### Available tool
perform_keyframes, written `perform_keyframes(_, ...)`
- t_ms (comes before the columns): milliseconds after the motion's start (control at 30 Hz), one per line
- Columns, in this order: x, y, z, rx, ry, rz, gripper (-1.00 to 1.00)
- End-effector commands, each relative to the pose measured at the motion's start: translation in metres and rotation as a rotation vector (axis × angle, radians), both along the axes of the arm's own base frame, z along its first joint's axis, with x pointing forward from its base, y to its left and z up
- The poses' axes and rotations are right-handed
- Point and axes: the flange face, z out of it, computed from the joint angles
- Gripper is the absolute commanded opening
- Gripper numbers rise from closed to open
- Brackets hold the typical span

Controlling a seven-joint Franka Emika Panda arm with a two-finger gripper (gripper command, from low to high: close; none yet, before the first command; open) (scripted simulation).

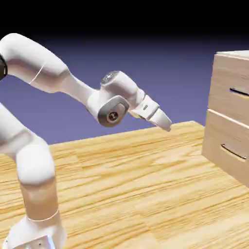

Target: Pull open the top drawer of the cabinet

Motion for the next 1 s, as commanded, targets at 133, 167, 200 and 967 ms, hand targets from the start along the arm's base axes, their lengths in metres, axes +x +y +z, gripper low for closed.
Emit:
perform_keyframes(133,-0.005,-0.037,0.086,0.153,-0.183,-0.222,0.00)
perform_keyframes(167,-0.009,-0.043,0.103,0.183,-0.221,-0.261,0.00)
perform_keyframes(200,-0.012,-0.048,0.119,0.213,-0.259,-0.296,0.00)
perform_keyframes(967,-0.085,0.059,0.361,0.782,-1.008,-0.497,0.00)
